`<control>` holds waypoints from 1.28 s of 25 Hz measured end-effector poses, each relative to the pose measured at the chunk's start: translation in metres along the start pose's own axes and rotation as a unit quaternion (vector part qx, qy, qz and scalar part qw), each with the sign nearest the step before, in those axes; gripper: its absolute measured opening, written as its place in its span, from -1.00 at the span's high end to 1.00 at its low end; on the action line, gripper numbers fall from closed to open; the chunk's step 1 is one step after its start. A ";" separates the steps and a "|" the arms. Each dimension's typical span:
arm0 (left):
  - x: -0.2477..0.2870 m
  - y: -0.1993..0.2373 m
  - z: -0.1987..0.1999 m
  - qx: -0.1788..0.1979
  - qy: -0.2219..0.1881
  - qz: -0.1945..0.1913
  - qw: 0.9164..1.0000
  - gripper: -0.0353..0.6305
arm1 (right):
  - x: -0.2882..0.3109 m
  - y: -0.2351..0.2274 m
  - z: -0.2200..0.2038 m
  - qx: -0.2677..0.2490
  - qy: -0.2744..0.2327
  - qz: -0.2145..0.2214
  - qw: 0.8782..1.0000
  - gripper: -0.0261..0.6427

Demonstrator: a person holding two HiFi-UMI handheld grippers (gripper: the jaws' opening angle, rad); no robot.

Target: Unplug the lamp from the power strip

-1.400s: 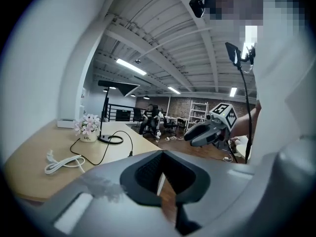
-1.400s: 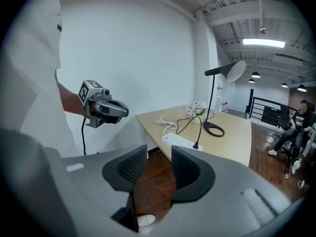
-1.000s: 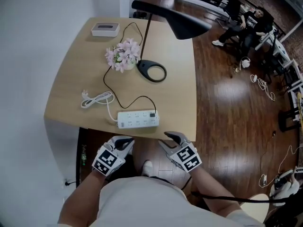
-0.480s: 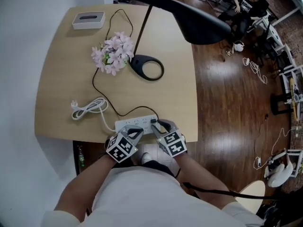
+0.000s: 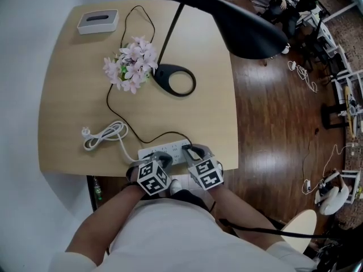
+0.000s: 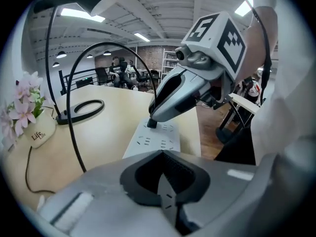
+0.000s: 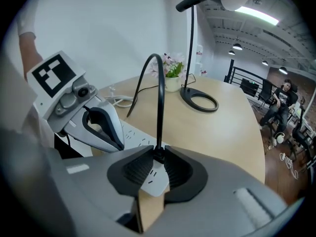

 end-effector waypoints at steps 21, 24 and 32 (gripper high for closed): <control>-0.030 0.018 0.021 -0.048 -0.079 -0.010 0.996 0.89 | 0.046 -0.057 0.023 0.027 0.010 -0.019 0.999 0.70; -0.054 0.025 0.032 -0.058 -0.118 0.006 0.991 0.89 | 0.049 -0.061 0.023 0.034 0.008 -0.020 0.999 0.70; -0.101 0.025 0.045 -0.084 -0.175 0.057 0.979 0.89 | 0.033 -0.061 0.031 0.049 -0.025 -0.019 0.998 0.65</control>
Point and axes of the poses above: the fingertips, and each gripper's own axes: x forward along the fingers, y to its left, z out of its top, the point moved 1 cm from there along -x, backward along the fingers, and after that the axes turned 2 degrees about -z, right-handed, at the moved point
